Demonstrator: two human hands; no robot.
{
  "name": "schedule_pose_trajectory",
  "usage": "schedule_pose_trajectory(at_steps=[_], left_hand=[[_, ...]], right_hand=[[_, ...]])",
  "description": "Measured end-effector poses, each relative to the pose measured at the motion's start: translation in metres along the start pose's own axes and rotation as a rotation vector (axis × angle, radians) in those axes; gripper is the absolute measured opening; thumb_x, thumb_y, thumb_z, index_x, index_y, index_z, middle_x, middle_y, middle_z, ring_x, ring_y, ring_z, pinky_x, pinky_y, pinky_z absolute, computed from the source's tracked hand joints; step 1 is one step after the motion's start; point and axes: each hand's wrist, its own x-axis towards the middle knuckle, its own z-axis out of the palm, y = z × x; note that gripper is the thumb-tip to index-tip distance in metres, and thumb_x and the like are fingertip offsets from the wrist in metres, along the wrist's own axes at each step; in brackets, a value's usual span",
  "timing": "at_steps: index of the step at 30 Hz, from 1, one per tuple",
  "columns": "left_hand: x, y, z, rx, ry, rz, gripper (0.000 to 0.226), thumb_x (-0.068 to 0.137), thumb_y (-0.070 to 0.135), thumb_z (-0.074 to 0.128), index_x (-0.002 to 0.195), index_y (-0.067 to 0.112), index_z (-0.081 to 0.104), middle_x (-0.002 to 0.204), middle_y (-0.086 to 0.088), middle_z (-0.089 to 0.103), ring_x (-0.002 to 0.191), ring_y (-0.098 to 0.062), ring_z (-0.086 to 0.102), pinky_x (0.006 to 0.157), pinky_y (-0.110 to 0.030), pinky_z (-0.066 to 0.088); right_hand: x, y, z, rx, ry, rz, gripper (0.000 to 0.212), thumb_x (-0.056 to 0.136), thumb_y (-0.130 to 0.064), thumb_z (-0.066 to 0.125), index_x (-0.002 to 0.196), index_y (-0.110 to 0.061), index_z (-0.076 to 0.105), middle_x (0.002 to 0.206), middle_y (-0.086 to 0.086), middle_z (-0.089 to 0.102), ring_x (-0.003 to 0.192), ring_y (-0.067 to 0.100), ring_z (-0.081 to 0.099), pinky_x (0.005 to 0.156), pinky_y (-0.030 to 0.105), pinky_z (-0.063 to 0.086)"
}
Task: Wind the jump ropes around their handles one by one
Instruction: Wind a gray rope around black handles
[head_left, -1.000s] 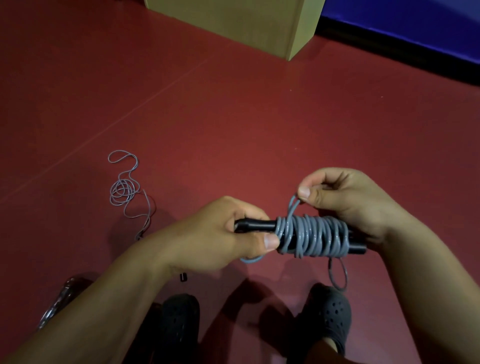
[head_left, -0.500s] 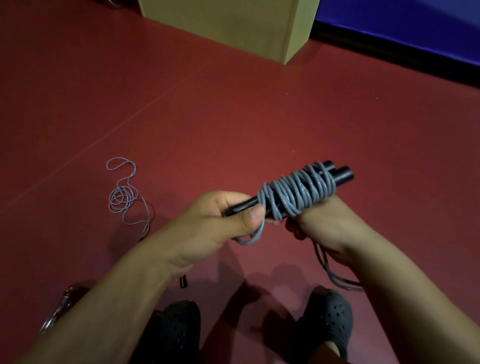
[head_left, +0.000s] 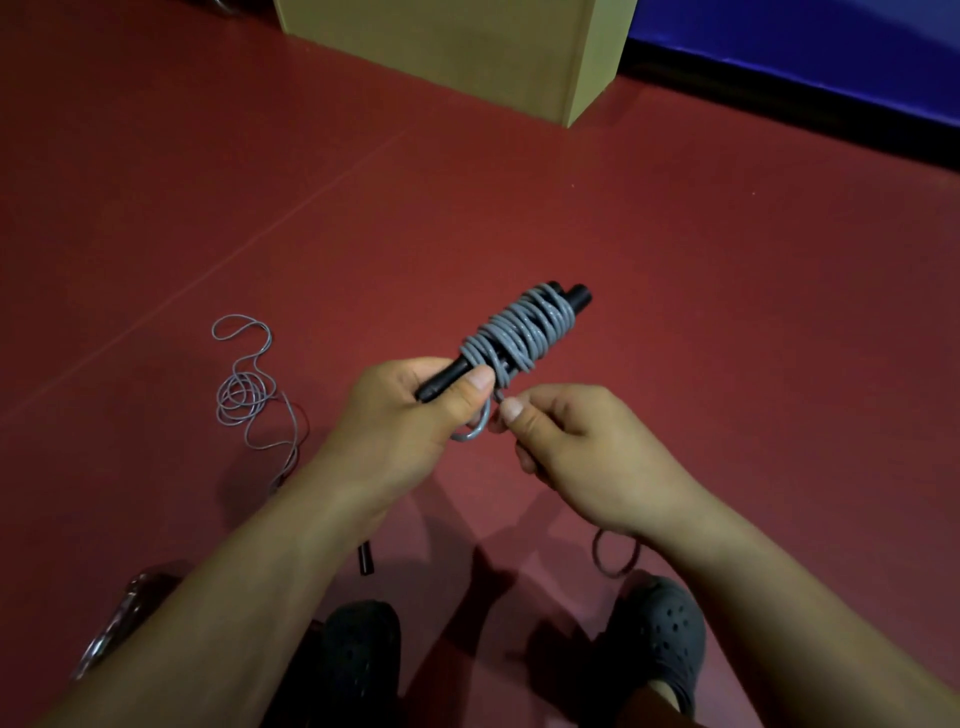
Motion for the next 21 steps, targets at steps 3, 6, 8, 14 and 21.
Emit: schedule_pose_trajectory(at_steps=[3, 6, 8, 14, 21], left_hand=[[0.0, -0.003, 0.0, 0.106, 0.101, -0.015, 0.024, 0.092, 0.026, 0.067, 0.079, 0.007, 0.074, 0.06, 0.009, 0.054, 0.057, -0.004, 0.045, 0.055, -0.019, 0.037], [0.002, -0.007, -0.002, 0.182, 0.19, -0.055, 0.029, 0.09, 0.03, 0.068, 0.079, 0.004, 0.072, 0.064, 0.001, 0.055, 0.059, -0.009, 0.045, 0.057, -0.026, 0.036], [0.005, -0.009, -0.005, 0.18, 0.235, -0.094, 0.031, 0.09, 0.031, 0.068, 0.08, 0.002, 0.072, 0.066, -0.003, 0.056, 0.061, -0.012, 0.045, 0.059, -0.028, 0.036], [0.007, -0.012, -0.007, 0.299, 0.243, -0.189, 0.043, 0.09, 0.037, 0.068, 0.072, -0.002, 0.066, 0.06, -0.002, 0.043, 0.05, -0.01, 0.033, 0.047, -0.024, 0.024], [0.001, -0.011, -0.015, 0.596, -0.161, -0.229, 0.042, 0.092, 0.043, 0.061, 0.059, 0.017, 0.058, 0.049, 0.007, 0.039, 0.049, -0.015, 0.036, 0.053, -0.029, 0.028]], right_hand=[[-0.002, -0.003, 0.005, -0.124, -0.055, -0.056, 0.029, 0.097, -0.032, 0.055, 0.079, -0.01, 0.059, 0.057, -0.003, 0.049, 0.052, 0.007, 0.04, 0.055, 0.031, 0.036], [-0.003, -0.003, 0.005, -0.15, -0.06, -0.053, 0.023, 0.096, -0.033, 0.057, 0.088, -0.014, 0.065, 0.057, -0.005, 0.047, 0.053, 0.007, 0.039, 0.054, 0.028, 0.034], [-0.004, -0.004, 0.001, -0.152, -0.038, -0.029, 0.02, 0.094, -0.035, 0.059, 0.085, -0.018, 0.066, 0.054, -0.009, 0.049, 0.051, 0.005, 0.041, 0.053, 0.023, 0.034], [-0.004, -0.004, -0.004, -0.166, 0.117, 0.053, 0.043, 0.088, -0.043, 0.066, 0.058, -0.014, 0.054, 0.042, -0.008, 0.041, 0.043, 0.007, 0.038, 0.043, 0.019, 0.029], [-0.006, -0.008, -0.007, -0.035, 0.253, 0.001, 0.049, 0.086, -0.046, 0.068, 0.053, -0.013, 0.052, 0.039, -0.009, 0.037, 0.039, 0.007, 0.032, 0.04, 0.016, 0.025]])
